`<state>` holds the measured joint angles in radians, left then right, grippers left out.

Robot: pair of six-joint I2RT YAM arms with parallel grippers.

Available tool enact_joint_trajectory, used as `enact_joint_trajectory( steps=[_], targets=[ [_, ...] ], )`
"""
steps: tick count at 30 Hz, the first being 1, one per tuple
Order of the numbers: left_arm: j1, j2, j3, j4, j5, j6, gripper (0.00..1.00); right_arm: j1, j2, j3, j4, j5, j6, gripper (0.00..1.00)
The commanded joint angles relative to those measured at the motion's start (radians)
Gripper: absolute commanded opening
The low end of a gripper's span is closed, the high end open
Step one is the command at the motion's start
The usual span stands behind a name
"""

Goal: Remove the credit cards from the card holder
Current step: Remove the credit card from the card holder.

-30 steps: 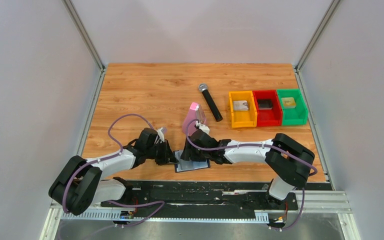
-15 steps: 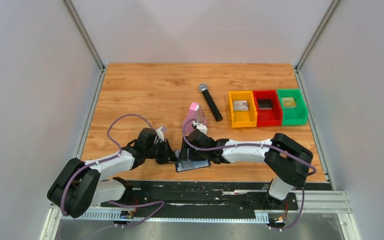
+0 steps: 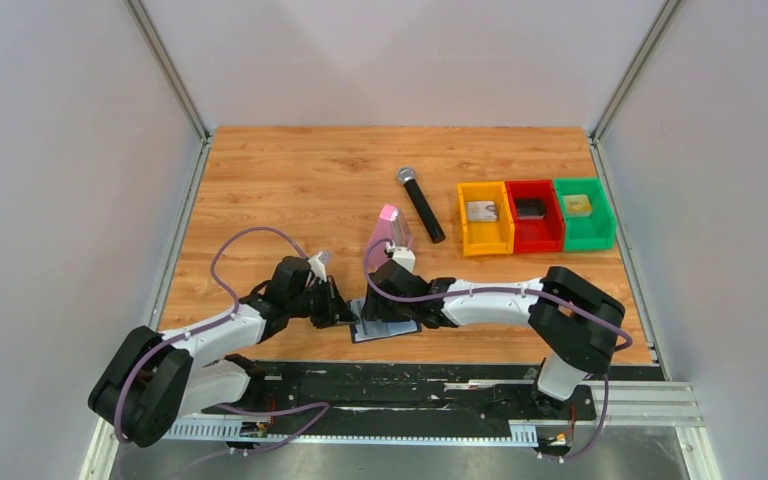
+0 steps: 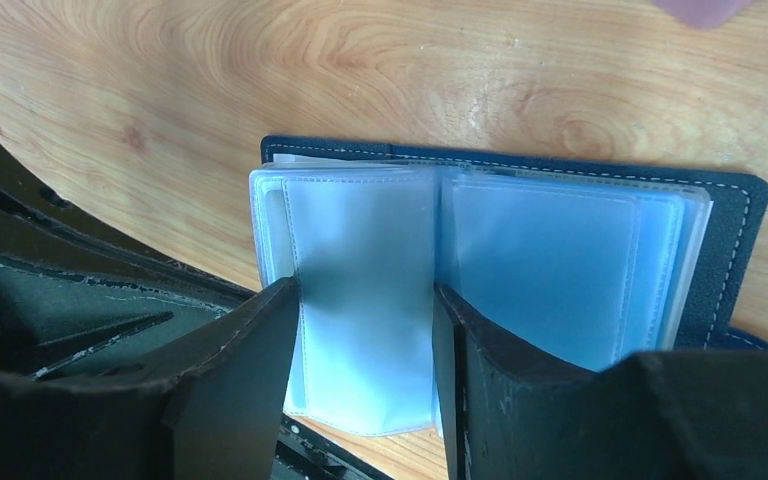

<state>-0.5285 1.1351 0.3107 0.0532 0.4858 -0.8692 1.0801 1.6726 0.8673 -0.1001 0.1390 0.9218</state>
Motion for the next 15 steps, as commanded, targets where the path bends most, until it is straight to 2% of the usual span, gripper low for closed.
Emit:
enact_joint_trajectory(
  steps=[1,7,15],
  targets=[
    [-0.007,-0.051,0.024,0.138,0.046,-0.019,0.00,0.026,-0.007,0.029,-0.063,0.038,0.020,0.51],
    [-0.008,-0.057,0.017,0.133,0.044,-0.019,0.00,0.027,-0.042,0.031,-0.147,0.118,0.034,0.51],
    [-0.008,-0.060,0.012,0.127,0.038,-0.014,0.00,0.024,-0.117,-0.006,-0.234,0.209,0.063,0.60]
  ],
)
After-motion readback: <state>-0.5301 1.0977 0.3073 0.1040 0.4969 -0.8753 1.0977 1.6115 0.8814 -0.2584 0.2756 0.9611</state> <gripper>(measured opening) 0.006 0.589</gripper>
